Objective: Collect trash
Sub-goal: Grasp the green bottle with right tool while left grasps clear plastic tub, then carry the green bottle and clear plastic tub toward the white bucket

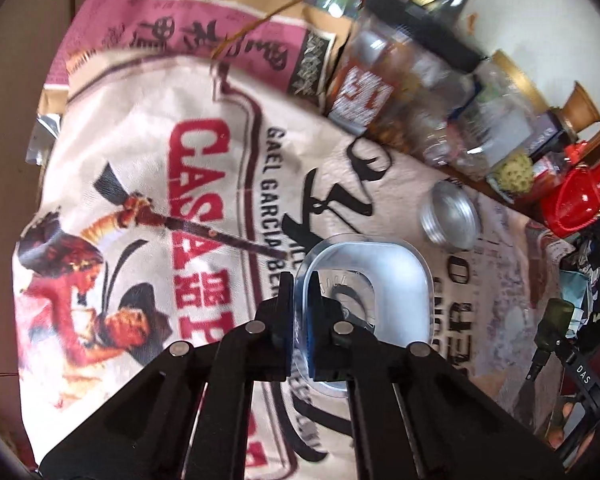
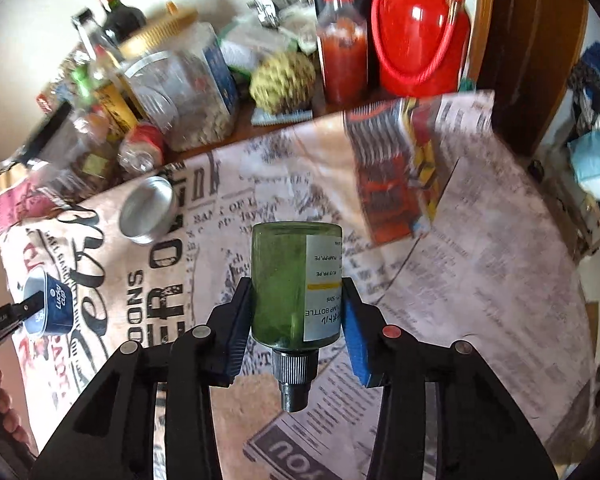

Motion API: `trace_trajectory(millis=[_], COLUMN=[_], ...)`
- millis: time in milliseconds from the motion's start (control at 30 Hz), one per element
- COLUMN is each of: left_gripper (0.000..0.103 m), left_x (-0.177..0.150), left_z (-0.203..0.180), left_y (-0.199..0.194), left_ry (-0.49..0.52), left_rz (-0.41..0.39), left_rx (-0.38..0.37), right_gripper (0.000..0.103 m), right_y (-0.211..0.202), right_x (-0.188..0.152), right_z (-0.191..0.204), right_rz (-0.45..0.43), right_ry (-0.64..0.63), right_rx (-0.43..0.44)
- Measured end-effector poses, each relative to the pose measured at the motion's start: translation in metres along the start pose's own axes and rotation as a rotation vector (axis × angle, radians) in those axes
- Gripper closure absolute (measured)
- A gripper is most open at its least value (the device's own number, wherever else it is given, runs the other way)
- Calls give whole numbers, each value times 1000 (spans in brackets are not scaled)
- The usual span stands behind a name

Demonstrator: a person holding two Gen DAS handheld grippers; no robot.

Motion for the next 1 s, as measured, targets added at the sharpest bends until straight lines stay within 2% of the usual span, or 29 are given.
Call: trace_trajectory(millis=[233, 400, 633, 767, 1000], left_gripper=[100, 100, 100, 100, 100], left_x=[-10, -34, -97, -138, -192], left_z=[-45, -95, -162, -200, -238], left_y=[-62, -104, -171, -209, -261], left_ry=[48, 94, 112, 117, 115], left_rz=[-121, -181, -297, -354, -426], left_rx=[-8, -25, -56, -49, -44], right_gripper=[65, 65, 64, 64, 64], right_y=[-68, -110, -172, -196, -236], right_x=[12, 7, -12, -24, -46], right_z=[-20, -43, -94, -116, -139], right_rz=[-129, -205, -301, -324, -360], right_ry=[-50, -82, -141, -191, -245], right_rx=[46, 93, 147, 184, 230])
Point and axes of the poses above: each gripper's, at about its wrist camera, not at the fingertips, and y roughly the way its jaws point, z to its left, x to its top, the point moved 3 cm from there along y, roughly the way its jaws point, and after that the axes turned 4 degrees about -x, right-handed, at the moved point
